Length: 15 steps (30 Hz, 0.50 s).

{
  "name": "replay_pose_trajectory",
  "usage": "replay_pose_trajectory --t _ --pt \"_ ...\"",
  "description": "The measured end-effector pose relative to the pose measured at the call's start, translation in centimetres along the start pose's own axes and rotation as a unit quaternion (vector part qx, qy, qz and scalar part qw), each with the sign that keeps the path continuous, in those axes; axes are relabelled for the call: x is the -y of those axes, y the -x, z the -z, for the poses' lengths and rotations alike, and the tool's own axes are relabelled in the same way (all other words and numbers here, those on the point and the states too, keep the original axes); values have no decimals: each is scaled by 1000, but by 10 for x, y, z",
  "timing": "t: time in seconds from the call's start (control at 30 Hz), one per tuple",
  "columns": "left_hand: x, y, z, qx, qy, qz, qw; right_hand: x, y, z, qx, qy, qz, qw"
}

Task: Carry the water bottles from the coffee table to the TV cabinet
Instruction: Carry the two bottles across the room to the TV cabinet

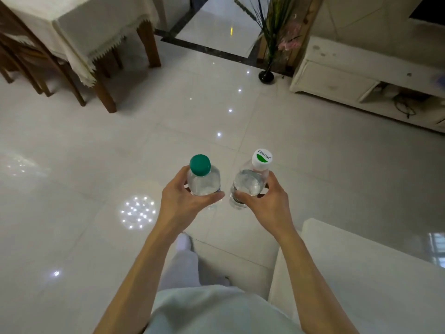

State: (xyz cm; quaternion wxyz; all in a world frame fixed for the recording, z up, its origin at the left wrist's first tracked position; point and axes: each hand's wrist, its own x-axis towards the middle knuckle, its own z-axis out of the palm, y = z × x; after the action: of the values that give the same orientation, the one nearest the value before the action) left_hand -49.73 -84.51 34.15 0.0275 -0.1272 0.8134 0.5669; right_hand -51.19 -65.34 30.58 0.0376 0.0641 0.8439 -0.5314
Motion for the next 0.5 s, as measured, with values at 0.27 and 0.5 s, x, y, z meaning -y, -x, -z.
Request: replay_pose_trajectory --t 0.27,0.5 --pt "-12 -119 -16 86 1 -21 996 5 -86 -8 -57 7 -67 996" --pt "-47 -228 -26 173 0 -72 982 32 -166 0 -138 -4 -107 985"
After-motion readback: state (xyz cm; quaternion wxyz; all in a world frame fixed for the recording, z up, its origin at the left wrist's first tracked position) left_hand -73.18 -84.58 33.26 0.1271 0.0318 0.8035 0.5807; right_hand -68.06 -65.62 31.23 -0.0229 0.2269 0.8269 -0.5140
